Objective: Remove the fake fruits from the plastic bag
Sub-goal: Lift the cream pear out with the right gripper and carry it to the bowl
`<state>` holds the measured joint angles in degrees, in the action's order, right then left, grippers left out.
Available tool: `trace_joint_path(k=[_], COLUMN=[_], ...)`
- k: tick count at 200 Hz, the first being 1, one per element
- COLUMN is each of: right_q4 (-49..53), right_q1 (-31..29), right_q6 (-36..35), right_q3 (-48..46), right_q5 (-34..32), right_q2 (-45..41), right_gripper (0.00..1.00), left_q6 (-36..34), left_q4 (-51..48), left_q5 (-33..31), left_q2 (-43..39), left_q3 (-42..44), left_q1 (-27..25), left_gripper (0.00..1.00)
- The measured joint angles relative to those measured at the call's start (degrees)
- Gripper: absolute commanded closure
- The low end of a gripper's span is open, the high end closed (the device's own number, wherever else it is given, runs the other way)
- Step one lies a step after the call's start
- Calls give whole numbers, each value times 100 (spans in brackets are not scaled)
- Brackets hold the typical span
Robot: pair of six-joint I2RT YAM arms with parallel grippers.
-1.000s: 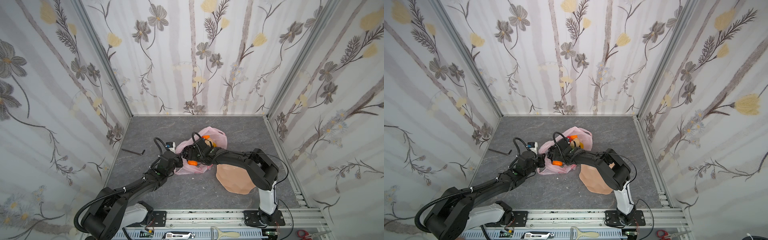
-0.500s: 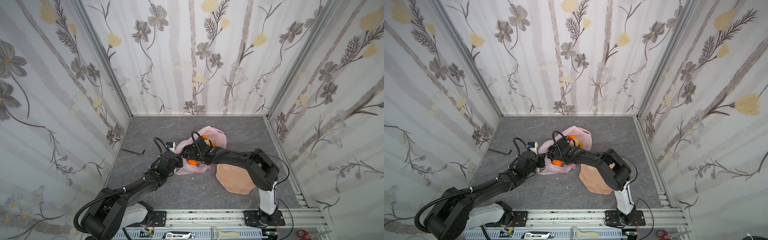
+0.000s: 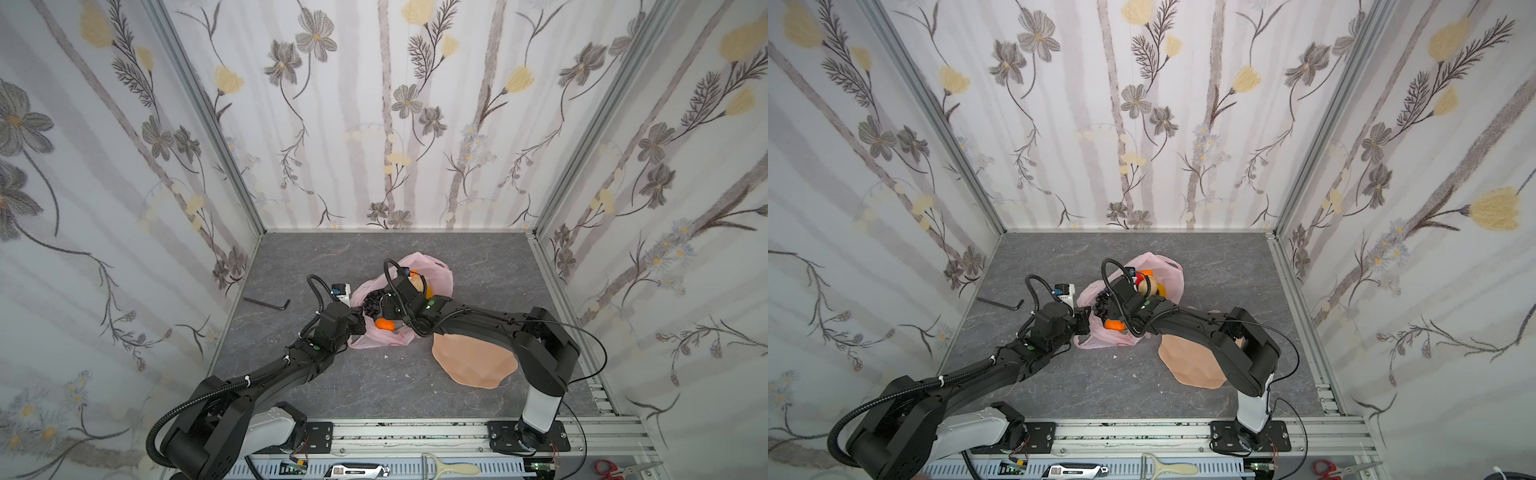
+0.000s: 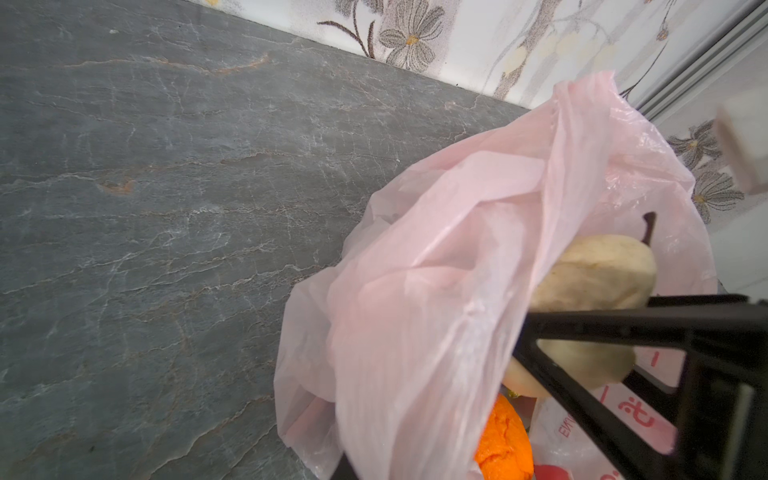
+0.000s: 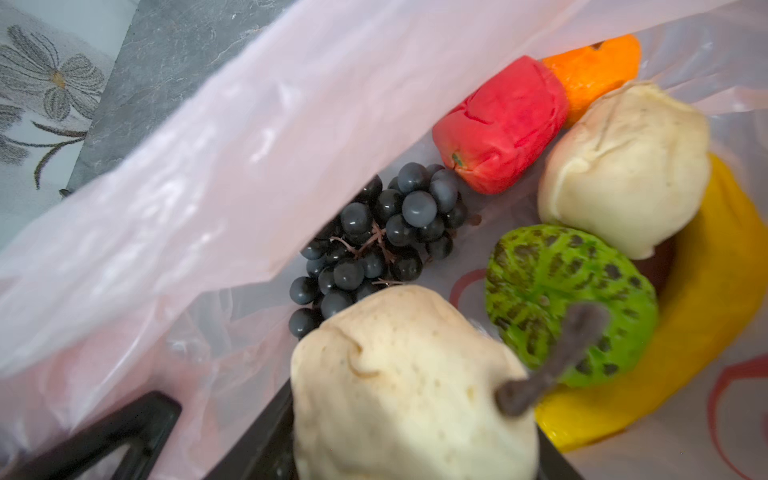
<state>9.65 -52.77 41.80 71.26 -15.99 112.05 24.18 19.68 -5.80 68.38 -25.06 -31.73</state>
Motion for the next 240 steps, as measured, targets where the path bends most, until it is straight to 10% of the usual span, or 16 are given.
trace_joint_path(k=[115, 240], right_q4=[1637, 1604], right_q1=[-92, 442], right_q6=[140, 1023], right_q3=[-2365, -3762], right_q5=[-1792, -2149], right_q2=[-2973, -3108], right_gripper=[47, 48], left_q6=[-17, -20], left_q4=[0, -2], left_q5=[-15, -33], left_q2=[-2, -83], left_q3=[0, 22], left_q1=[-11, -26], left_gripper=[87, 86])
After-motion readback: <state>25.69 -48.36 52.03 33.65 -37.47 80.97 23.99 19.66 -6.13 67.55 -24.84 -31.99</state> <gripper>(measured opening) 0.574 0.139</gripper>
